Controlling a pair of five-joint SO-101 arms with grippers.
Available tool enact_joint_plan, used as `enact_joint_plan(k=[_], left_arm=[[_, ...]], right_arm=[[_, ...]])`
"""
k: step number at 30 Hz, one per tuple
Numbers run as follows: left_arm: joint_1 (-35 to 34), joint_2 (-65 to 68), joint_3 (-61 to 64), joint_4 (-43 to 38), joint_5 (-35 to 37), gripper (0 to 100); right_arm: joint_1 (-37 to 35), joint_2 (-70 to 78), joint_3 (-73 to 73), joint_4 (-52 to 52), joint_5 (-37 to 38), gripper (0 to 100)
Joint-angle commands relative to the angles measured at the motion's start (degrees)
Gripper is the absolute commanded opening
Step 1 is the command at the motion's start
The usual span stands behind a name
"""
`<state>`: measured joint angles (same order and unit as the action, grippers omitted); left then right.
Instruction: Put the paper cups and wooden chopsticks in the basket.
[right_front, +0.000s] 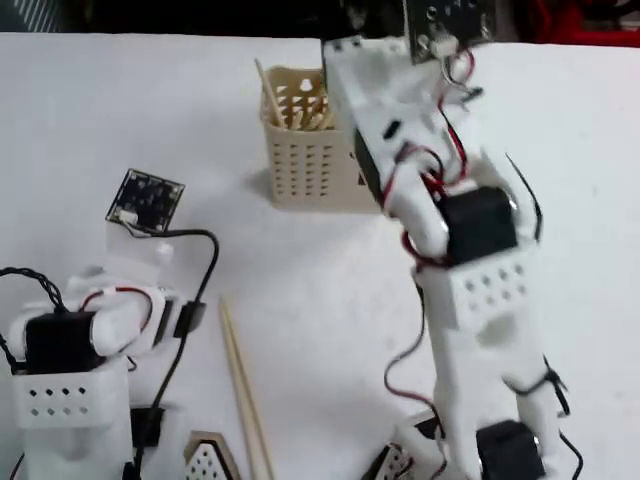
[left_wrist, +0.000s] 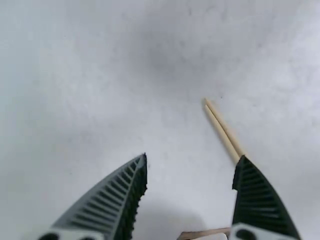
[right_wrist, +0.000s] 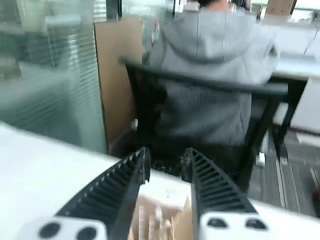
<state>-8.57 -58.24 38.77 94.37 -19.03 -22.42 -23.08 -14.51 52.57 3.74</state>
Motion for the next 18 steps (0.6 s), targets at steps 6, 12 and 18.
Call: enact_joint_plan(k=[6, 12, 18], left_arm=[[4.2, 14.3, -11.2, 4.4, 0.0, 28], [7.7, 31.9, -17.7, 6.2, 5.5, 28], [10.4, 42.7, -17.5, 1.1, 10.4, 28]], right_arm=[[1.5, -1.7, 0.1, 20.1, -0.4, 11.5], [8.0, -2.0, 8.6, 22.3, -1.0, 11.5], [13.1, -4.4, 15.3, 22.1, -1.0, 11.5]])
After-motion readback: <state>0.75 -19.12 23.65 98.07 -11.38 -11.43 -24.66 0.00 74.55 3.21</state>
